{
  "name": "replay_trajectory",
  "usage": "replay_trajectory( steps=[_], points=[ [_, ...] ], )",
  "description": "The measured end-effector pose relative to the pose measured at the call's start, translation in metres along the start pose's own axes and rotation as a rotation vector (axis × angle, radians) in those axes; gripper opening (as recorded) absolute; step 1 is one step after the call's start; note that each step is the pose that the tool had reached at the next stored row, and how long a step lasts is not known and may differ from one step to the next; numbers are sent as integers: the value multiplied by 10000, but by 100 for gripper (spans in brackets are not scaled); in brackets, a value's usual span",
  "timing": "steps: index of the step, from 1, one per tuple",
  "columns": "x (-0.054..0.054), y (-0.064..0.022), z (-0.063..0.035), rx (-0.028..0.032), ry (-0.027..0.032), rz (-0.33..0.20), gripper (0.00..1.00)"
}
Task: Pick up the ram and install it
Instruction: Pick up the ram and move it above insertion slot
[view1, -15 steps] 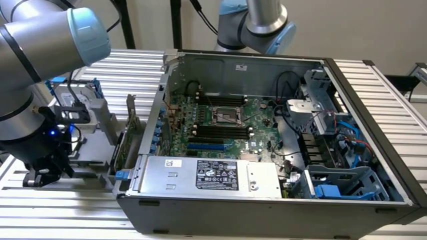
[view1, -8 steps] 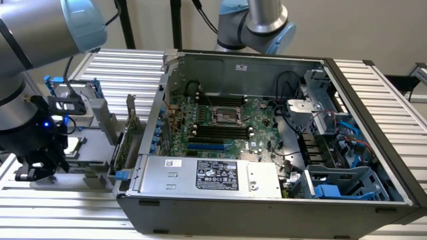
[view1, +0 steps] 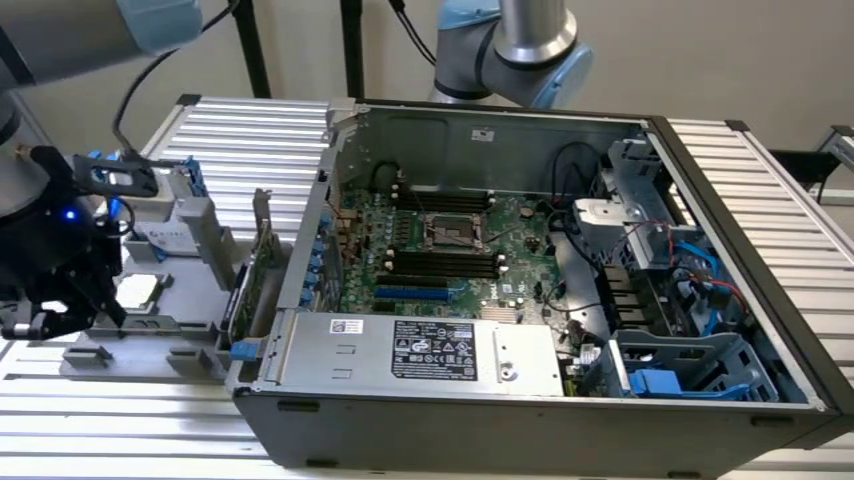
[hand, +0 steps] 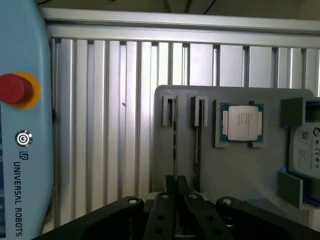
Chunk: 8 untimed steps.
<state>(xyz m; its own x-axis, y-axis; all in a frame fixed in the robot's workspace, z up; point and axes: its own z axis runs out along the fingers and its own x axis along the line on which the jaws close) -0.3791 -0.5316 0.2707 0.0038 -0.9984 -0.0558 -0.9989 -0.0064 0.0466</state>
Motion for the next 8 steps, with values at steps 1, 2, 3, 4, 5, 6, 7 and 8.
replay_trajectory(
  steps=[1, 2, 3, 4, 5, 6, 7, 8],
  points=[
    [-3, -4, -46, 1, 0, 0, 13],
    [-6, -10, -94, 1, -1, 1, 13],
    [-8, -16, -140, 0, 1, 0, 13],
    [-10, -23, -185, 1, -1, 0, 13],
    [-13, -31, -230, 1, -1, 1, 13],
    [-15, -40, -275, 0, -1, 0, 13],
    [-18, -52, -321, 2, -2, 0, 13],
    [-20, -69, -369, 1, -6, 0, 13]
  ],
)
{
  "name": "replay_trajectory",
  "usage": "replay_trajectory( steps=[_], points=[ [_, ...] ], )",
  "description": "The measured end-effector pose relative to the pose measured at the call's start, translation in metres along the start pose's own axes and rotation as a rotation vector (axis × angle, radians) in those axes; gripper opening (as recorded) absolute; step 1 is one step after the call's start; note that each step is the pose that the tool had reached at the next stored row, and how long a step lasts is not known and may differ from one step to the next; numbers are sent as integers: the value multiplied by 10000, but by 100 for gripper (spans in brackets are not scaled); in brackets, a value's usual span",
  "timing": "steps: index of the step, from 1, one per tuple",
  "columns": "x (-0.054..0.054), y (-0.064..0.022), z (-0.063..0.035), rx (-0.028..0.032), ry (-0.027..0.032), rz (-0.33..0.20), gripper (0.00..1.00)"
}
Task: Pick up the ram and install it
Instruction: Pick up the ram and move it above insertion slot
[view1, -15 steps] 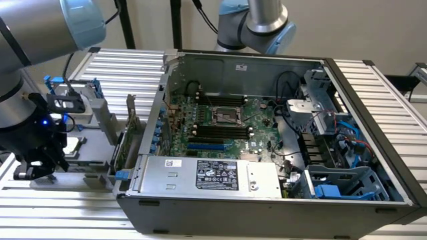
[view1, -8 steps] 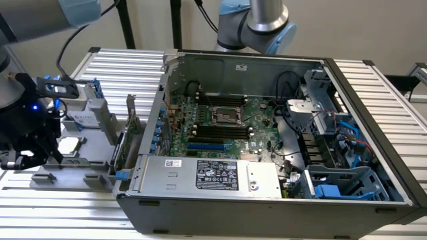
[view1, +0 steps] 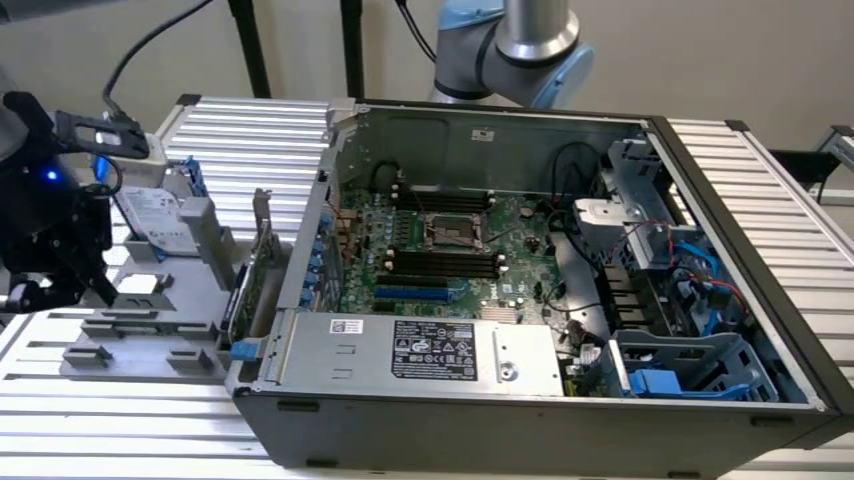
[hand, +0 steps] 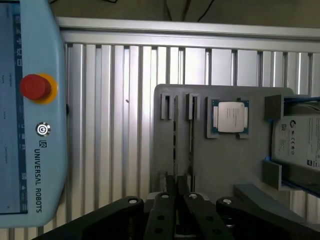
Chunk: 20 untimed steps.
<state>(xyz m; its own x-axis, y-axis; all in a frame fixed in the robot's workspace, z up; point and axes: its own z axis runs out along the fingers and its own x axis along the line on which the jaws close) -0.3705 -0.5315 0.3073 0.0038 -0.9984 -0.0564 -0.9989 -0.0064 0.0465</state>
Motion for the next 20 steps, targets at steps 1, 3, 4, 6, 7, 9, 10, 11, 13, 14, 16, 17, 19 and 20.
replay_trajectory(
  steps=[1, 3, 4, 6, 7, 9, 10, 11, 13, 14, 16, 17, 19, 20],
  points=[
    [-2, -19, -40, -1, -7, 0, 13],
    [-6, -63, -115, 0, -28, -1, 13],
    [-8, -88, -150, 1, -42, -2, 13],
    [-12, -146, -216, 2, -80, -5, 13],
    [-13, -177, -248, 2, -99, -7, 13],
    [-16, -242, -313, 0, -139, -11, 13],
    [-18, -277, -345, 0, -162, -13, 13],
    [-19, -317, -379, 0, -187, -15, 13],
    [-22, -394, -442, -1, -234, -22, 13],
    [-24, -434, -473, 1, -260, -25, 13],
    [-27, -519, -537, 0, -312, -31, 13],
    [-28, -562, -568, -1, -340, -34, 13],
    [-31, -653, -632, -1, -398, -41, 13],
    [-32, -695, -661, -1, -424, -44, 13]
  ],
)
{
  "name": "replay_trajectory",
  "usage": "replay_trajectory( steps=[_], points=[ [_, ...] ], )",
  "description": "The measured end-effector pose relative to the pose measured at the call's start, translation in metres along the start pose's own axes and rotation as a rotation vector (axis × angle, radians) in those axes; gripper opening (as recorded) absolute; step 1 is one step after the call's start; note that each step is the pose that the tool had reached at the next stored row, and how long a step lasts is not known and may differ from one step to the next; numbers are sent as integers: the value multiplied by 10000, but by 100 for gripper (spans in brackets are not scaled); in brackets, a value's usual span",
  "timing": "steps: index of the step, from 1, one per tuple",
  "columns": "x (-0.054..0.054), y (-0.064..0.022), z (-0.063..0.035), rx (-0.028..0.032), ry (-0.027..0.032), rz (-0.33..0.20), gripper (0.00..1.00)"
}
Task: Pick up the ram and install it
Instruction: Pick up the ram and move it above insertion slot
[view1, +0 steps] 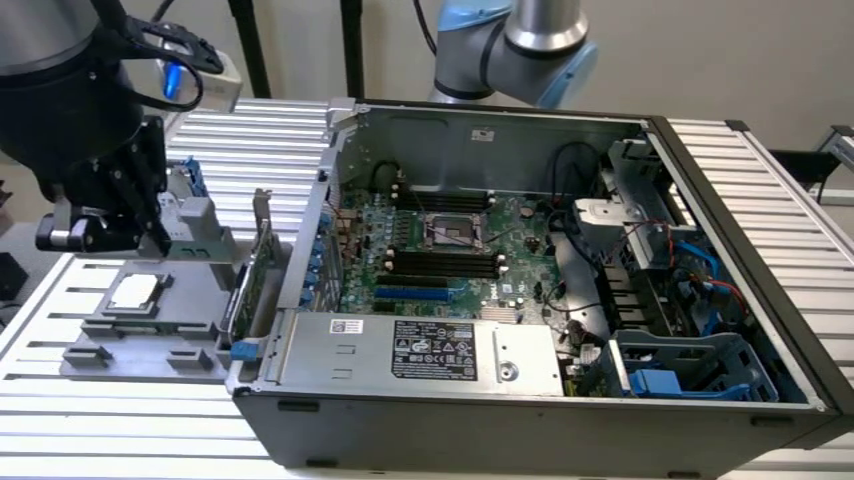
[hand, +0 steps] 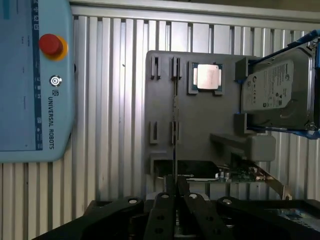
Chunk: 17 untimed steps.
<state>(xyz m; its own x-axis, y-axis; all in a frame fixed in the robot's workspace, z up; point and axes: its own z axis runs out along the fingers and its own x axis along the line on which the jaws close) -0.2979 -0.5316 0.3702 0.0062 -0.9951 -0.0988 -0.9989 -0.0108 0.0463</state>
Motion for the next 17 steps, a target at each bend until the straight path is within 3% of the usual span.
replay_trajectory(
  steps=[10, 17],
  points=[
    [-20, -446, -246, -9, -353, -24, 13],
    [-24, -757, -319, -40, -483, -26, 13]
  ],
)
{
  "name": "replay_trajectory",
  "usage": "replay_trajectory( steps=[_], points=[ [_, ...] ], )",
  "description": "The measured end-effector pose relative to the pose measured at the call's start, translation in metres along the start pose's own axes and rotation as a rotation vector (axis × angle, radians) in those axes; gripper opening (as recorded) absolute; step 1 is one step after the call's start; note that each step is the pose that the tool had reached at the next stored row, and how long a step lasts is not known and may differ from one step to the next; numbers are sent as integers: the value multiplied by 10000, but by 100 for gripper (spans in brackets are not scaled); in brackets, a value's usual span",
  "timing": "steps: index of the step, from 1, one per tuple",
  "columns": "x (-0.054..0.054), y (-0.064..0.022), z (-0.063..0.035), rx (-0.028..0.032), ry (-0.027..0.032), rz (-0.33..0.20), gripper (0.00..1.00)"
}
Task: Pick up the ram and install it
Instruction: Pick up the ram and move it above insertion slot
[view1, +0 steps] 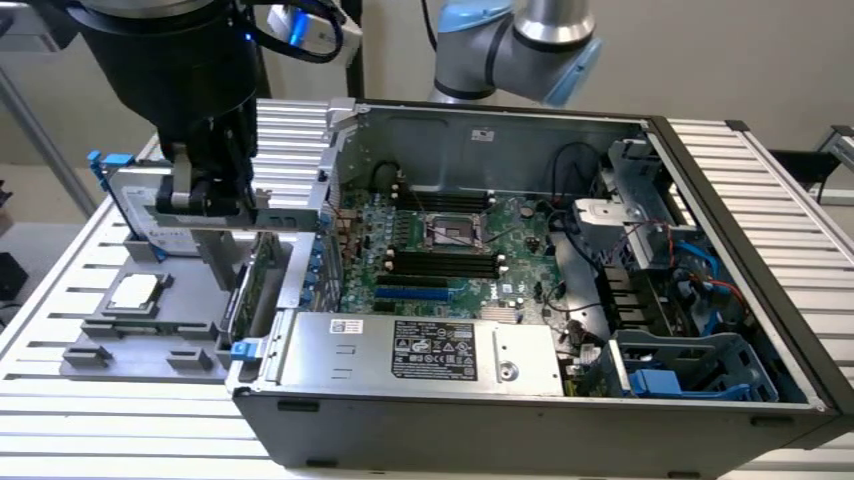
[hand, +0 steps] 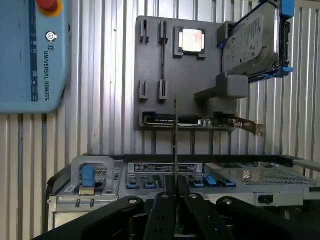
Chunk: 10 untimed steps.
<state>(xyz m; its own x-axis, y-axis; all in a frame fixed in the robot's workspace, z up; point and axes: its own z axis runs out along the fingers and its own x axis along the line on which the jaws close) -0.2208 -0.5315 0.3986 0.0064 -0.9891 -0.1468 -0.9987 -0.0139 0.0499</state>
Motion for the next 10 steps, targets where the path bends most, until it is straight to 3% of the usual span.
replay_trajectory(
  steps=[10],
  points=[
    [1, -457, -33, -72, -70, 7, 13]
  ],
)
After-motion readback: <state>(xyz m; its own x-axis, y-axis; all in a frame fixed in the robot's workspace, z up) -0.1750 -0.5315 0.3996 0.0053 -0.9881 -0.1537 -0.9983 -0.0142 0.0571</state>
